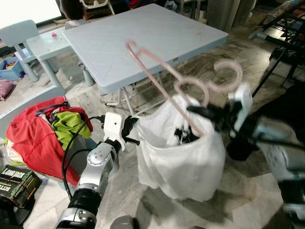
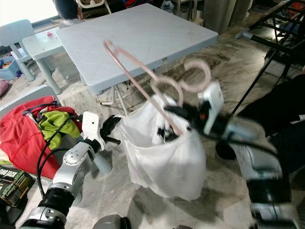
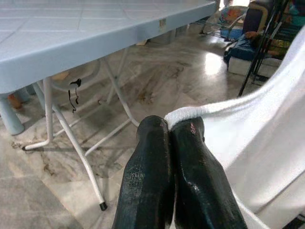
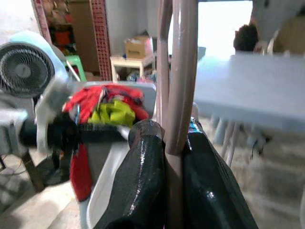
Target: Hang hanger
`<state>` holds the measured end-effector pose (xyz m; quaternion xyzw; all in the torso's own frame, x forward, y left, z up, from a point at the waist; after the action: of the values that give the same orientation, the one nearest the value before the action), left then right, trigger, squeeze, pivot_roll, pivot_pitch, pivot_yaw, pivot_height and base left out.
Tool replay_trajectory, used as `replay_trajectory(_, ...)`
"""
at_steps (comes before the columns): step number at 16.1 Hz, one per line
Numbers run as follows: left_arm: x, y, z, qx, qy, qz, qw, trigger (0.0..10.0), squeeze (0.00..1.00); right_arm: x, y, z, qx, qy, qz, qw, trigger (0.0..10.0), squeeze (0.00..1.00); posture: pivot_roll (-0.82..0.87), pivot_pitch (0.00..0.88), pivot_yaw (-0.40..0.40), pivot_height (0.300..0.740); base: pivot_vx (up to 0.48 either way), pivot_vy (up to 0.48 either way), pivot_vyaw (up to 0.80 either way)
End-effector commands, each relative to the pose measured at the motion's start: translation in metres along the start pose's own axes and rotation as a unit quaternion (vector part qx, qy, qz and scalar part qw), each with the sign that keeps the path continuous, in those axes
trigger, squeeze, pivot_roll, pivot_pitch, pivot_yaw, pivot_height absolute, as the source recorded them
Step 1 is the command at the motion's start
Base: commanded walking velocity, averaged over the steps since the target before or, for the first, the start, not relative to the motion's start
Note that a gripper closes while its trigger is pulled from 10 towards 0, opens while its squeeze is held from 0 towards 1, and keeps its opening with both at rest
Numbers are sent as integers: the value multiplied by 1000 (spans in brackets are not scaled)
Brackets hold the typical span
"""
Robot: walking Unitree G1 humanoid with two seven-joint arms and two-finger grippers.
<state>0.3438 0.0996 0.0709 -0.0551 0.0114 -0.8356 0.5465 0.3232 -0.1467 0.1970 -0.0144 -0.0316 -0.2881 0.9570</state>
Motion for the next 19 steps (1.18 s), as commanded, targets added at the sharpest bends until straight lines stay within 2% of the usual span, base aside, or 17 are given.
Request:
replay_trajectory(1, 1, 1, 0, -1, 4, -8, 1000, 0, 0, 2, 10, 15, 21, -20, 5, 1000, 10000, 0, -106, 0, 66, 740, 0, 0, 0)
replay_trajectory(3, 5, -1, -8, -14, -2, -20, 1000, 0, 0, 9, 24, 25, 38, -37, -12, 999, 10000, 0, -101, 0, 78, 740, 0, 0, 0)
replay_trajectory(5, 13, -5, -20, -33, -10, -34, 999, 0, 0, 24, 44, 37, 65, -55, -70, 994, 10000, 0, -99, 0, 87, 740, 0, 0, 0)
replay_trajectory(6, 18, -6, -24, -38, -16, -43, 998, 0, 0, 37, 50, 38, 71, -54, -116, 989, 10000, 0, -96, 0, 88, 740, 0, 0, 0)
replay_trajectory(7, 20, -6, -24, -39, -18, -46, 998, 0, 0, 39, 52, 40, 76, -60, -125, 987, 10000, 0, -88, 0, 83, 740, 0, 0, 0)
replay_trajectory(8, 22, -7, -25, -41, -19, -51, 998, 0, 0, 44, 51, 41, 78, -82, -152, 982, 10000, 0, -82, 0, 79, 740, 0, 0, 0)
replay_trajectory(9, 23, -9, -28, -50, -20, -58, 997, 0, 0, 58, 48, 45, 88, -89, -205, 971, 10000, 0, -77, 0, 76, 740, 0, 0, 0)
replay_trajectory(10, 25, -13, -34, -65, -21, -68, 995, 0, 0, 71, 44, 49, 106, -80, -253, 958, 10000, 0, -75, 0, 74, 740, 0, 0, 0)
replay_trajectory(11, 23, -20, -41, -78, -16, -69, 994, 0, 0, 90, 36, 54, 141, -22, -318, 937, 10000, 0, -71, 0, 68, 740, 0, 0, 0)
replay_trajectory(12, 22, -21, -42, -77, -15, -70, 994, 0, 0, 97, 31, 56, 159, 2, -350, 923, 10000, 0, -66, 0, 66, 740, 0, 0, 0)
replay_trajectory(14, 22, -23, -40, -75, -13, -71, 995, 0, 0, 99, 22, 53, 163, -8, -384, 909, 10000, 0, -66, 0, 64, 740, 0, 0, 0)
replay_trajectory(16, 22, -24, -40, -80, -12, -75, 994, 0, 0, 104, 14, 41, 171, 14, -424, 889, 10000, 0, -74, 0, 60, 740, 0, 0, 0)
replay_trajectory(19, 26, -20, -37, -73, -13, -77, 994, 0, 0, 98, 18, 40, 164, 5, -417, 894, 10000, 0, -86, 0, 56, 740, 0, 0, 0)
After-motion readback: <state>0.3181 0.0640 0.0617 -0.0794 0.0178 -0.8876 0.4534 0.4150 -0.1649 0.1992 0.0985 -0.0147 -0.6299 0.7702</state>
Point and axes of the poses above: a point about 5 cm out from each wrist's last joint towards the gripper, its own y axis pointing out of the wrist towards the gripper, its own z axis along the axis of the wrist's last joint, x = y × z, the point moved 4 cm from there along y, pointing out of the wrist towards the gripper
